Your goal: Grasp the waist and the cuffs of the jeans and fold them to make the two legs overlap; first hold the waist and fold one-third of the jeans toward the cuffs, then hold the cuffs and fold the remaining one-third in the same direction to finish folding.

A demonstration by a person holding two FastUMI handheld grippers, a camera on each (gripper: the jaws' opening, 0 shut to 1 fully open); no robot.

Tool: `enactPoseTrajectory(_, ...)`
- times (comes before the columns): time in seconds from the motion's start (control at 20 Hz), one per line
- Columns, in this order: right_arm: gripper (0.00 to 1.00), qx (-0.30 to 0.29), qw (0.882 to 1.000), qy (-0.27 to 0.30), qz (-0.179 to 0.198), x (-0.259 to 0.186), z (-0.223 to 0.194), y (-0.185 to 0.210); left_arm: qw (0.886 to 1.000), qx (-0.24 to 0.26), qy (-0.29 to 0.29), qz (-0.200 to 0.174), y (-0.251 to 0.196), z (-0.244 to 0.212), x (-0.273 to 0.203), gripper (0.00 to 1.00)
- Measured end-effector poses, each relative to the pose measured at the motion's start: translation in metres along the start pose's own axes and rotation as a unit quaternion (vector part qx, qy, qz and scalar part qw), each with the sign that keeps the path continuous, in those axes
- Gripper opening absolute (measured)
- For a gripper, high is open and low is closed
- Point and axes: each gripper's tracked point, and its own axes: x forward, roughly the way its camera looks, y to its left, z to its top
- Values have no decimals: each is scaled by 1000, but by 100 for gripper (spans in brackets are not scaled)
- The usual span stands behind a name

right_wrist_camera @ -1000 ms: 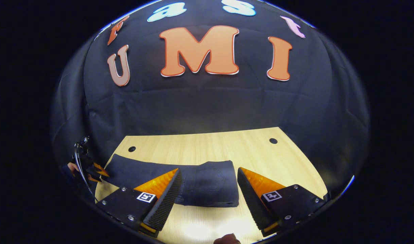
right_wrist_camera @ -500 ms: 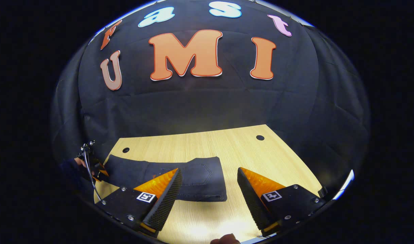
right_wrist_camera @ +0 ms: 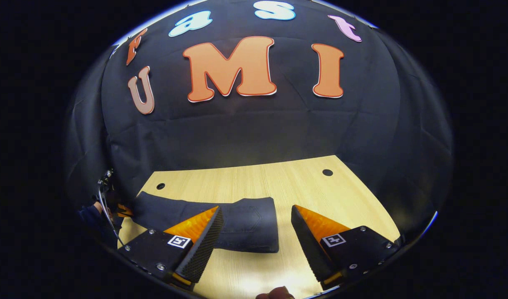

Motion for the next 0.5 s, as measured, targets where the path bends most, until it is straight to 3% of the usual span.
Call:
enactPoseTrajectory(0.2,99,11,1000,-9,11,6,11,-11,997,33,-65,-38,-30,16,-64,2)
enactPoseTrajectory(0.5,99,2,999,-23,30,15,26,-15,987,74,-113,-85,-55,42,-138,1)
